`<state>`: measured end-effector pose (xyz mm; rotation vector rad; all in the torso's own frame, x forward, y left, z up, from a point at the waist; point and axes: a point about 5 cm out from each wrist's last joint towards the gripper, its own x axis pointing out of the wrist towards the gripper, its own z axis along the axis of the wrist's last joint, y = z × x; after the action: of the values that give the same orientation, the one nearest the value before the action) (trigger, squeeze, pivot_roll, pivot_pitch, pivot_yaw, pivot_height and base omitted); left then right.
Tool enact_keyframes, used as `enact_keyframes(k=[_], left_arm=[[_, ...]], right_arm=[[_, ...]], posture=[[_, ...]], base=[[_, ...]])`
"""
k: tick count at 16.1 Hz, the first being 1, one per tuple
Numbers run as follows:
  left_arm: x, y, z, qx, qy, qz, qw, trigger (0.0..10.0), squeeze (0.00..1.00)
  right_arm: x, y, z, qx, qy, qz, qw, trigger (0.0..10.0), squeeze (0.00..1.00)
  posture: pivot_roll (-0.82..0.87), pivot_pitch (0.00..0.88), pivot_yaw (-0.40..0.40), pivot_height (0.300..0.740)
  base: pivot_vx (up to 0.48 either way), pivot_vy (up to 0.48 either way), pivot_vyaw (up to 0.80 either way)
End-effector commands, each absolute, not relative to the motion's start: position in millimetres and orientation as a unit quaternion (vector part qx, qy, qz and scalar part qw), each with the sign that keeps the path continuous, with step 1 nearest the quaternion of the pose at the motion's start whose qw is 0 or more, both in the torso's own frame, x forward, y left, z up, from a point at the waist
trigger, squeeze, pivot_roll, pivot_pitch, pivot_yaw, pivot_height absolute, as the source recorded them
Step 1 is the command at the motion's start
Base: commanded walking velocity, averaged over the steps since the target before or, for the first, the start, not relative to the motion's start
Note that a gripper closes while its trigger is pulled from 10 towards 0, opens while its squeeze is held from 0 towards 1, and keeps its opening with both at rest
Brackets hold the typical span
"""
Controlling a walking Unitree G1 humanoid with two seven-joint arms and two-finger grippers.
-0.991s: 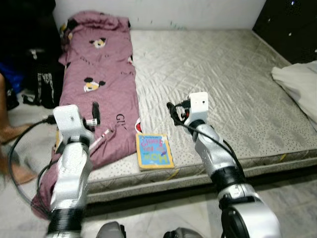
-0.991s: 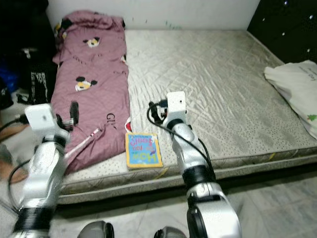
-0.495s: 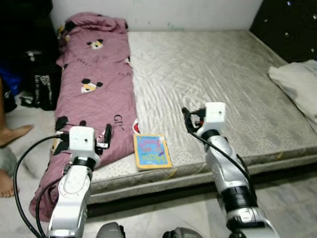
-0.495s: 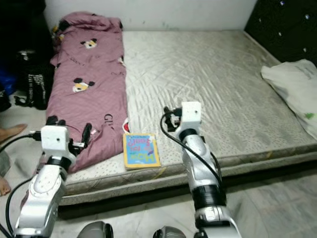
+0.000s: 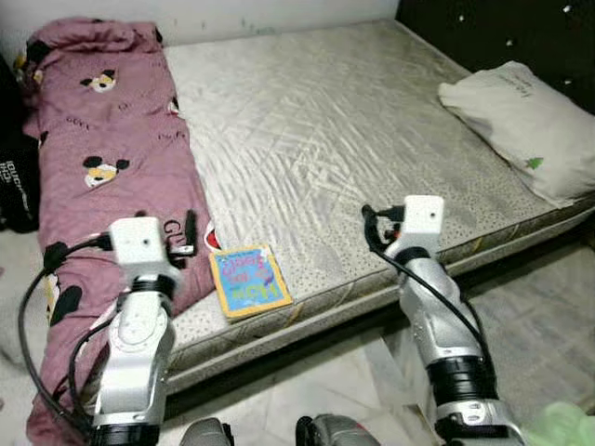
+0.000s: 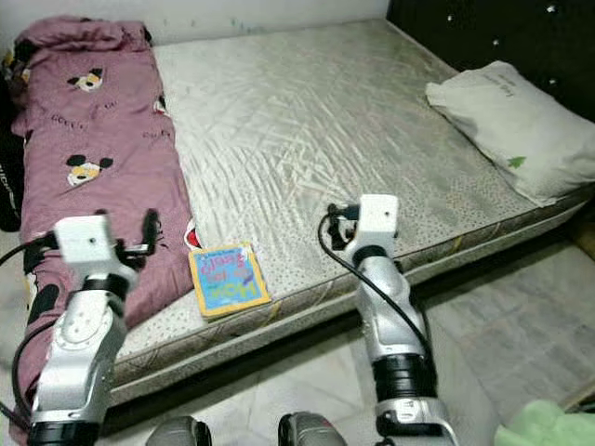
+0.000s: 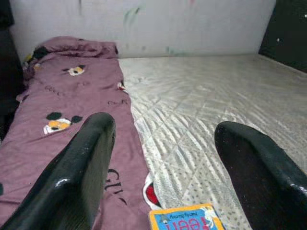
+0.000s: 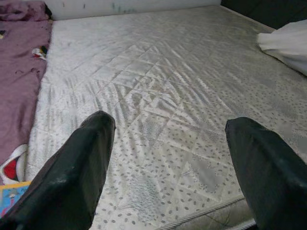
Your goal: Clean up the room
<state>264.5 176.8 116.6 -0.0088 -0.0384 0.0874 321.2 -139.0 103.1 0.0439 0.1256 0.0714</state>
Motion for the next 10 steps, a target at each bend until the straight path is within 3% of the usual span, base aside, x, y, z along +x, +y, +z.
enact_keyframes(k=[1, 10], left_arm=[[263.5, 177.4, 118.4, -0.006, -0.018, 0.046, 0.999, 10.0, 0.0], [264.6, 178.7, 118.3, -0.036, -0.011, 0.067, 0.997, 10.0, 0.0]], right_arm=[[324.1, -134.9, 111.0, 0.015, 0.051, 0.047, 0.997, 10.0, 0.0], [324.1, -131.0, 112.2, 0.022, 0.052, 0.062, 0.996, 10.0, 0.0]], posture=[[-0.04, 0.085, -0.028, 0.74], [-0.05, 0.085, -0.032, 0.74]], base=[[0.0, 0.0, 0.0], [0.0, 0.0, 0.0]])
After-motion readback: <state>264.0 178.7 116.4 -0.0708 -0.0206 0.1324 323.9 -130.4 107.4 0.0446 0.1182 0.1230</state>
